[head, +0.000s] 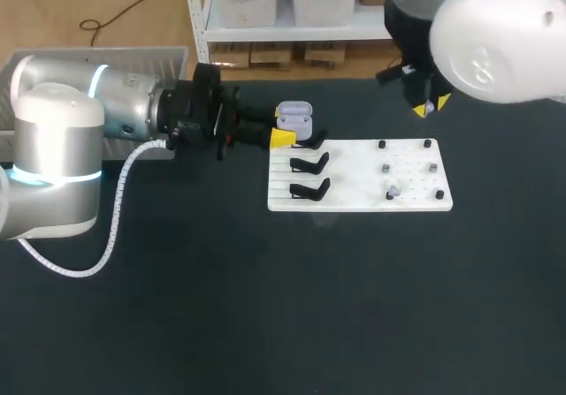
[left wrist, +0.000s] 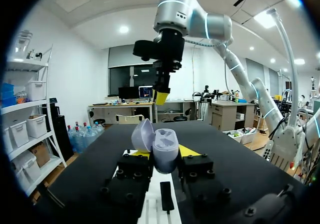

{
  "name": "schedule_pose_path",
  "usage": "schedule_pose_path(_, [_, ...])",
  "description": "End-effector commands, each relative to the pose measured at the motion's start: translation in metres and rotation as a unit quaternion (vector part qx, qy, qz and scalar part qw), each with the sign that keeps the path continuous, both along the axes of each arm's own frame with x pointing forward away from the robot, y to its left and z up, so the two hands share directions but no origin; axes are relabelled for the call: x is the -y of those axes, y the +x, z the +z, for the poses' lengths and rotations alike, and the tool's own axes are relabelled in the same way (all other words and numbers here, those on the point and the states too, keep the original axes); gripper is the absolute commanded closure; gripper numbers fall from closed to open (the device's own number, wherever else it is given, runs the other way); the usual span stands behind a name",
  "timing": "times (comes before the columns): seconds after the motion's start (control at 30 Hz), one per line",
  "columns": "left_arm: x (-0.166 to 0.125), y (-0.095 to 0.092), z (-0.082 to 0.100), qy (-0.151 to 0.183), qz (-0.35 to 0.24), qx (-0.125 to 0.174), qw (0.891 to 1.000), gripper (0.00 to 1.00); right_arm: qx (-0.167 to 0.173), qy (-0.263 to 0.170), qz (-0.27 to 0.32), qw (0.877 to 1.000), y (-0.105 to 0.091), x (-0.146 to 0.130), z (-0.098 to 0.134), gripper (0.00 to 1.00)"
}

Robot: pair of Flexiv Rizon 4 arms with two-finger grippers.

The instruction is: Pick up each earbud case from the left stands, insert the matching earbuds, close the lid, and place the case in the box.

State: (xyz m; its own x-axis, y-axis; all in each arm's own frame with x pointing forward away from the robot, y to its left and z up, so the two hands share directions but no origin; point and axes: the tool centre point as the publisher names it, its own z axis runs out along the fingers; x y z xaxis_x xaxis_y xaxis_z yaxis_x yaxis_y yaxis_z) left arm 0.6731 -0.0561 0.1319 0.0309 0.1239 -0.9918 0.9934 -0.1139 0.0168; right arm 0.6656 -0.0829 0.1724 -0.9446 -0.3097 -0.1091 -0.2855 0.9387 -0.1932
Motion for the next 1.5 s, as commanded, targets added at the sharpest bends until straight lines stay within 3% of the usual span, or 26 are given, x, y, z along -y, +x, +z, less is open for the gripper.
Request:
schedule_pose_path(0.03, [0.0, 0.0, 0.0, 0.0, 0.0, 0.0, 1.0, 1.0, 0.011, 0.003, 0.001, 1.0, -0.004, 0.002, -0.001, 1.0])
schedule_pose_path(0.3, [0.0, 0.0, 0.0, 0.0, 0.0, 0.0, 1.0, 1.0, 0.011, 0.003, 0.001, 1.0, -0.004, 0.002, -0.001, 1.0])
schedule_pose_path(0.53, [0.0, 0.0, 0.0, 0.0, 0.0, 0.0, 1.0, 1.0, 0.027, -0.053, 0.011, 0.998, -0.016, -0.037, 0.037, 1.0])
schedule_pose_path(0.67, [0.0, 0.0, 0.0, 0.0, 0.0, 0.0, 1.0, 1.0, 0.0, -0.076, -0.03, 0.997, -0.023, -0.054, 0.051, 1.0])
schedule_pose_path(0.9, [0.0, 0.0, 0.0, 0.0, 0.0, 0.0, 1.0, 1.0, -0.038, -0.049, -0.113, 0.992, -0.029, -0.076, 0.061, 1.0])
schedule_pose_path(1.07, [0.0, 0.0, 0.0, 0.0, 0.0, 0.0, 1.0, 1.0, -0.057, -0.02, -0.12, 0.991, -0.034, -0.091, 0.06, 1.0])
schedule_pose_path(1.5, [0.0, 0.0, 0.0, 0.0, 0.0, 0.0, 1.0, 1.0, -0.06, -0.026, -0.116, 0.991, -0.036, -0.098, 0.056, 1.0])
